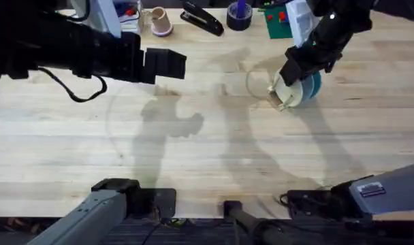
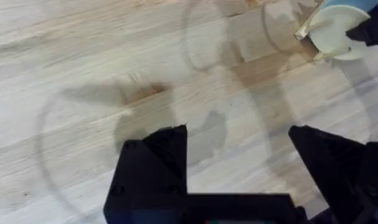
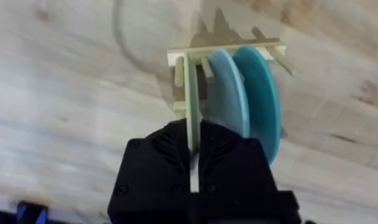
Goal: Pick up the plates from the table one by one and place each into a slot on the dish rack.
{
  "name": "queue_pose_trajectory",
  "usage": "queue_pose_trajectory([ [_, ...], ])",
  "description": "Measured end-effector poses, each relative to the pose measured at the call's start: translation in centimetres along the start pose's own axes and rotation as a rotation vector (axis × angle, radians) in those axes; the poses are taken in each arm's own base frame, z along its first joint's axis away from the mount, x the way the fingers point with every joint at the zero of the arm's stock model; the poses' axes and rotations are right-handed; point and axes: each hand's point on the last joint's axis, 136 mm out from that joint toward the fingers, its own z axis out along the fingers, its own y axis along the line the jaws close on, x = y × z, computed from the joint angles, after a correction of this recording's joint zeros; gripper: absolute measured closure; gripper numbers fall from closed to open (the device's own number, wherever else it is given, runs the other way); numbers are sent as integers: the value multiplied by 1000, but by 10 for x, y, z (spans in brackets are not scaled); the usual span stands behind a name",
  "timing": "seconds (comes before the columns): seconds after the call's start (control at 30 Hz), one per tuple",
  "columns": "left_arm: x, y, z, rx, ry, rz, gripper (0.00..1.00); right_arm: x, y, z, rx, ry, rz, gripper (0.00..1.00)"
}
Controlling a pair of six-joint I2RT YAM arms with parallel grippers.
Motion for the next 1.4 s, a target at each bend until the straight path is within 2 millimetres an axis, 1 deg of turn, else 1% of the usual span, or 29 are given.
queue_pose_trajectory([
  [0.07, 0, 0, 0, 0, 0, 0, 4, 3, 0, -4, -3, 20, 3, 929],
  [0.13, 0, 0, 0, 0, 0, 0, 5, 2, 0, -11, -3, 18, 4, 929],
  [0.23, 0, 0, 0, 0, 0, -1, 5, -7, -2, -28, 1, -13, 8, 902],
  [0.37, 0, 0, 0, 0, 0, 0, 5, -21, -4, -56, 9, -76, 9, 839],
  [0.43, 0, 0, 0, 0, 0, 0, 5, -26, -5, -66, 12, -100, 10, 837],
  [0.47, 0, 0, 0, 0, 0, 0, 5, -27, -5, -68, 12, -107, 10, 861],
  [0.5, 0, 0, 0, 0, 0, 0, 5, -27, -4, -69, 9, -106, 12, 889],
  [0.6, 0, 0, 0, 0, 0, 0, 5, -22, -2, -69, -1, -88, 13, 897],
  [0.7, 0, 0, 0, 0, 0, 0, 5, -22, -2, -69, -4, -89, 14, 871],
  [0.87, -1, 0, 0, 0, -3, 1, 5, -21, 1, -69, -10, -83, 10, 854],
  [0.97, -1, 0, 0, 0, -4, 2, 5, -18, 2, -69, -11, -74, 9, 851],
  [1.03, -1, 0, 0, 0, -4, 2, 5, -14, 2, -71, -13, -62, 9, 831],
  [1.13, -1, 0, 0, 0, -4, 2, 5, -4, 3, -80, -13, -59, 15, 605],
  [1.17, -1, 0, 0, -1, -4, 1, 5, 0, 4, -85, -13, -61, 16, 491],
  [1.27, -1, 0, 0, 0, -4, 2, 5, 9, 4, -101, -10, -87, 16, 74],
  [1.3, -1, 0, 0, 0, -4, 2, 5, 13, 5, -107, -9, -98, 16, 24],
  [1.4, -1, 0, 0, 0, -4, 2, 5, 24, 6, -123, -5, -127, 17, 9],
])
